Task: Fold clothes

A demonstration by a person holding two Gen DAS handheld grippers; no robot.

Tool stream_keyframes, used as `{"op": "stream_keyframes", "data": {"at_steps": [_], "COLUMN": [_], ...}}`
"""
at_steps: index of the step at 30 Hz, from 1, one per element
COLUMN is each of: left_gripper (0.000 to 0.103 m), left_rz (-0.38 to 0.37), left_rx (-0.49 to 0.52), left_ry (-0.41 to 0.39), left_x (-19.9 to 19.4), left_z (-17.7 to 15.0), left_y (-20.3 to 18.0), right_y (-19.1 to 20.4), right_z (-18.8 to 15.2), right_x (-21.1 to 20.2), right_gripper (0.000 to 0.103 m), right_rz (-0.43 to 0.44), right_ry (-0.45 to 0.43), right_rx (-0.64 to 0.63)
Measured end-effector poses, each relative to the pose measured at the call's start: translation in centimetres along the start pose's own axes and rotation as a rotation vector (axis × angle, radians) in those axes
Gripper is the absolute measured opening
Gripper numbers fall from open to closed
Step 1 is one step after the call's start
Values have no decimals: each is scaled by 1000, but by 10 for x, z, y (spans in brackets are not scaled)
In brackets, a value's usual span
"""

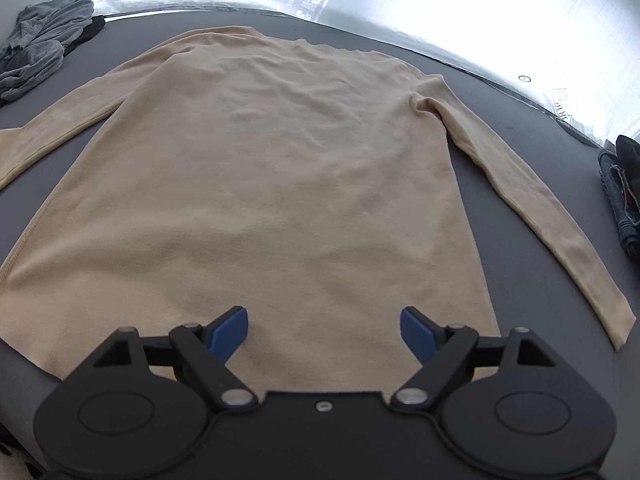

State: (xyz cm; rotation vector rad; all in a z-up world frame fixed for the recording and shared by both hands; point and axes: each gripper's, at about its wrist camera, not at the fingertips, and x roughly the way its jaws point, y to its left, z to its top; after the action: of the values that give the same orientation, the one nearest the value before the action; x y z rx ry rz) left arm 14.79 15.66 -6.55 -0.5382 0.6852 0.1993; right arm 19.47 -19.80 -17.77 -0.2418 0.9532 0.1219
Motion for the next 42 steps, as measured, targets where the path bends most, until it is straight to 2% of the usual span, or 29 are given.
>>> {"op": "stream_keyframes", "data": {"at_steps": [6, 9, 10, 14, 15, 16, 17, 18, 20, 23, 25, 27, 29, 31, 36, 39, 40, 41, 42], "left_gripper": [0, 1, 2, 5, 10, 16, 33, 48, 58, 75, 78, 83, 84, 84, 87, 92, 92, 92, 92], "left_rz": [-241, -346, -357, -295, -280, -294, -289, -250, -159, -10, 49, 89, 131, 154, 153, 158, 156, 153, 152], "left_rx": [156, 276, 326, 407, 427, 400, 381, 367, 345, 271, 175, 124, 126, 129, 111, 95, 86, 77, 68], "left_ry": [74, 139, 158, 279, 309, 309, 296, 270, 227, 239, 262, 274, 268, 268, 268, 263, 263, 263, 264], "left_x": [28, 53, 63, 101, 111, 107, 102, 95, 85, 80, 78, 74, 71, 68, 61, 63, 65, 67, 70], "left_z": [-4, -23, -32, -66, -75, -74, -71, -68, -62, -60, -59, -55, -51, -45, -35, -29, -27, -25, -23], "left_y": [-109, -169, -187, -206, -211, -202, -191, -178, -151, -101, -69, -46, -32, -19, 11, 24, 27, 29, 31], "right_y": [-30, -44, -49, -68, -73, -77, -82, -85, -85, -75, -62, -43, -21, 1, 57, 80, 86, 94, 99], "right_z": [-12, -18, -20, -27, -29, -31, -33, -33, -27, -7, 14, 36, 52, 63, 93, 99, 100, 100, 101], "right_x": [-7, -11, -12, -17, -18, -19, -20, -21, -23, -20, -17, -11, -3, 6, 28, 33, 34, 35, 35], "right_gripper": [84, 84, 84, 84, 84, 84, 84, 84, 84, 83, 81, 74, 59, 49, 48, 48, 42, 26, 16], "right_rz": [-17, -24, -26, -34, -36, -38, -40, -32, 28, 140, 230, 337, 393, 425, 505, 499, 484, 454, 429], "right_ry": [-12, -20, -23, -34, -36, -39, -42, -47, -65, -95, -109, -116, -104, -83, -31, -17, -15, -15, -20], "right_rx": [67, 101, 113, 159, 170, 182, 194, 205, 231, 248, 248, 246, 232, 213, 164, 122, 102, 71, 45]}}
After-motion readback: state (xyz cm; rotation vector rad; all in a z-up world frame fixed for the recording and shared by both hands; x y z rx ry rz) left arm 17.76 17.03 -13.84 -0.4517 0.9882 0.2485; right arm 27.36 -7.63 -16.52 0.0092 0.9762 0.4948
